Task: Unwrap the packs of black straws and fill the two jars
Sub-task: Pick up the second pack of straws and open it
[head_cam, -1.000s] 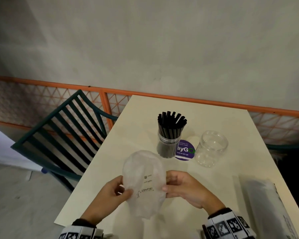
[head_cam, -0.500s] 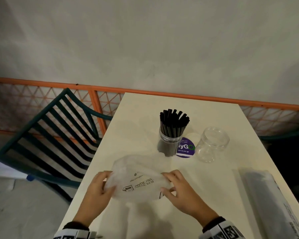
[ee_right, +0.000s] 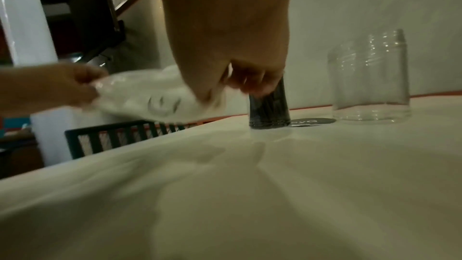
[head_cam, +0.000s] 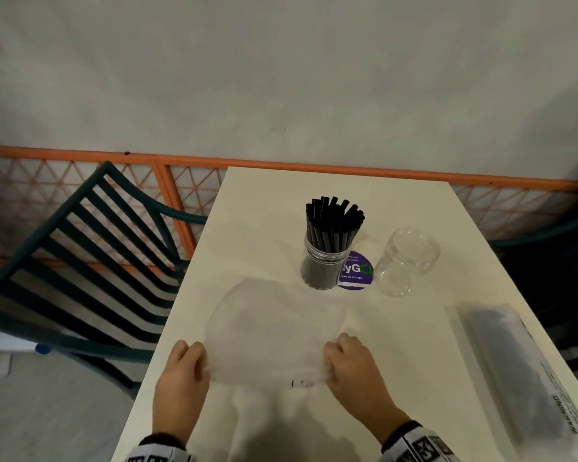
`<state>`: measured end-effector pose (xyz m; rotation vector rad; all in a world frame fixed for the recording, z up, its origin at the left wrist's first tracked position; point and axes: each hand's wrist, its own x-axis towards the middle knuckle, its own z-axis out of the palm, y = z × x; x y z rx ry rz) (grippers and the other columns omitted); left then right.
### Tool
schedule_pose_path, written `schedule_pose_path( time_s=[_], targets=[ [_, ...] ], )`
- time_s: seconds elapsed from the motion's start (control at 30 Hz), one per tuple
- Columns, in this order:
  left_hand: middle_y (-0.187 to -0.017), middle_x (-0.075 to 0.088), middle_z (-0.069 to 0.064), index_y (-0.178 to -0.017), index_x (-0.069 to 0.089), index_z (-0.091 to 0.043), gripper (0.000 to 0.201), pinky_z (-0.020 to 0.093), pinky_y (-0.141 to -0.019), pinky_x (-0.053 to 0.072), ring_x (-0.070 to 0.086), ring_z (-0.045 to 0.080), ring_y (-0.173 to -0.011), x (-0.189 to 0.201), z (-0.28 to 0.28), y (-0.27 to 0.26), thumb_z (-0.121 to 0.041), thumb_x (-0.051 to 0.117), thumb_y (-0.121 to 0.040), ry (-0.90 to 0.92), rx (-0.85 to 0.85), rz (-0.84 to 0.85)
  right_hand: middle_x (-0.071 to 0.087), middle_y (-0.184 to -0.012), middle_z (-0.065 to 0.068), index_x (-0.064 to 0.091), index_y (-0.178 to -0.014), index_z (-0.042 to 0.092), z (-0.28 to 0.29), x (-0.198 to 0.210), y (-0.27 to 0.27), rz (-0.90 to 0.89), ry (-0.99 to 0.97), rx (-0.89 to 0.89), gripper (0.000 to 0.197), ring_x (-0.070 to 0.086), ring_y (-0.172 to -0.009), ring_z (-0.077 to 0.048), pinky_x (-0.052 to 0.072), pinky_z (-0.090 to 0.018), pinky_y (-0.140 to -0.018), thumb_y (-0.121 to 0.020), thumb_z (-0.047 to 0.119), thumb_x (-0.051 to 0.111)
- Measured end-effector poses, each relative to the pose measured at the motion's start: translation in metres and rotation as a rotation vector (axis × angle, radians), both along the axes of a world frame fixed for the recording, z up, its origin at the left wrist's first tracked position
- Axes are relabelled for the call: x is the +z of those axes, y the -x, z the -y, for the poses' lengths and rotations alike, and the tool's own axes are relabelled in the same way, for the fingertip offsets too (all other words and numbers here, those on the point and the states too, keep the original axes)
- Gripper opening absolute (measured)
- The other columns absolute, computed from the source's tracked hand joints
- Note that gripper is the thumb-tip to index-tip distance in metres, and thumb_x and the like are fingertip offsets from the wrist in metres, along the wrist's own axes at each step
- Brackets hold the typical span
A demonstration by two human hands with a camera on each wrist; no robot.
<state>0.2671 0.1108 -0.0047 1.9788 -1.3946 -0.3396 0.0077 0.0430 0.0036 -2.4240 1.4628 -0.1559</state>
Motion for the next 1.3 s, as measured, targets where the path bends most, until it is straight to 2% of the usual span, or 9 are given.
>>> schedule_pose_path(
  time_s=[0.13, 0.27, 0.37, 0.53, 0.77, 0.9, 1.03, 1.17, 1.3],
  targets=[
    [-0.067, 0.043, 0.003, -0.068, 0.032, -0.019, 0.049, 0.03, -0.039, 0.034, 0.044, 0.03, -0.042, -0.027, -0.01, -0.009, 0.013, 0.068, -0.06, -0.172, -0.15, 0.175, 0.031, -0.12, 0.003, 0.043, -0.112, 0.028, -0.011, 0.006, 0.003, 0.006, -0.189, 0.069, 0.081, 0.028, -0.112, -0.015, 0.024, -0.028, -0.092, -0.057, 0.088, 0.044],
    [-0.068, 0.049, 0.006, -0.07, 0.033, -0.023, 0.056, 0.031, -0.038, 0.039, 0.05, 0.03, -0.043, -0.029, -0.016, -0.015, 0.007, 0.077, -0.054, -0.265, -0.204, 0.187, 0.046, -0.126, -0.007, 0.048, -0.12, 0.029, -0.016, 0.006, -0.026, 0.045, 0.058, -0.076, 0.053, 0.035, -0.119, -0.025, 0.042, -0.043, -0.097, -0.086, 0.067, 0.031],
    [-0.078, 0.044, -0.009, -0.069, 0.028, -0.033, 0.059, 0.024, -0.047, 0.039, 0.048, 0.017, -0.05, -0.019, -0.017, -0.013, -0.005, 0.08, -0.062, -0.286, -0.285, 0.087, 0.04, -0.144, -0.012, 0.054, -0.112, 0.025, -0.006, -0.016, -0.043, -0.063, 0.09, -0.017, 0.044, 0.026, -0.133, -0.038, 0.024, -0.055, -0.109, -0.084, 0.057, 0.042],
    [-0.104, 0.043, -0.01, -0.101, 0.054, -0.027, 0.065, 0.025, -0.074, 0.047, 0.054, 0.014, -0.083, 0.005, -0.019, -0.007, -0.077, 0.056, -0.058, -0.335, -0.391, 0.235, 0.062, -0.126, -0.002, 0.045, -0.124, 0.02, -0.003, -0.04, -0.048, -0.162, -0.063, 0.09, 0.063, 0.056, -0.12, -0.024, 0.053, -0.047, -0.089, -0.072, 0.055, 0.043],
    [-0.155, 0.011, 0.009, -0.145, 0.019, -0.016, 0.069, 0.037, -0.112, 0.003, 0.008, 0.029, -0.14, -0.018, 0.008, 0.034, -0.057, 0.025, -0.089, -0.277, -0.465, 0.486, 0.064, -0.121, 0.001, 0.054, -0.125, 0.015, -0.007, -0.051, -0.045, -0.243, -0.095, 0.125, 0.072, 0.061, -0.113, -0.022, 0.05, -0.048, -0.091, -0.068, 0.058, 0.038],
    [-0.153, 0.02, 0.008, -0.141, 0.029, -0.011, 0.082, 0.048, -0.1, 0.04, 0.041, 0.036, -0.13, -0.059, 0.003, 0.016, -0.067, 0.005, -0.086, -0.499, -0.367, 0.415, 0.063, -0.125, 0.003, 0.055, -0.124, 0.017, -0.012, -0.058, -0.035, -0.26, -0.116, 0.128, 0.069, 0.06, -0.115, -0.019, 0.048, -0.044, -0.096, -0.071, 0.059, 0.039],
    [-0.129, 0.058, 0.013, -0.124, 0.053, -0.008, 0.079, 0.049, -0.08, 0.052, 0.06, 0.037, -0.109, -0.056, 0.001, 0.013, -0.062, 0.007, -0.089, -0.65, -0.415, 0.5, 0.038, -0.148, -0.003, 0.034, -0.14, 0.011, -0.008, -0.049, -0.023, -0.084, -0.145, 0.207, 0.057, 0.029, -0.139, -0.022, 0.0, -0.045, -0.117, -0.095, 0.046, 0.025],
    [-0.109, 0.07, 0.013, -0.102, 0.069, -0.009, 0.069, 0.05, -0.073, 0.054, 0.068, 0.036, -0.094, -0.027, 0.007, 0.019, -0.055, 0.019, -0.089, -0.615, -0.422, 0.49, 0.067, -0.115, -0.005, 0.065, -0.112, 0.014, 0.009, -0.015, 0.012, 0.451, -0.167, 0.007, 0.03, 0.057, -0.109, -0.012, 0.036, -0.017, -0.101, -0.094, 0.026, 0.044],
    [-0.102, 0.07, 0.015, -0.099, 0.07, -0.006, 0.032, 0.044, -0.071, 0.056, 0.07, 0.033, -0.081, 0.021, 0.015, 0.045, -0.023, 0.062, -0.073, -0.354, -0.324, 0.327, 0.071, -0.092, -0.006, 0.07, -0.094, 0.013, 0.026, -0.005, 0.101, 0.462, 0.159, -0.369, 0.016, 0.062, -0.086, -0.015, 0.038, -0.012, -0.082, -0.082, 0.014, 0.06]
  ],
)
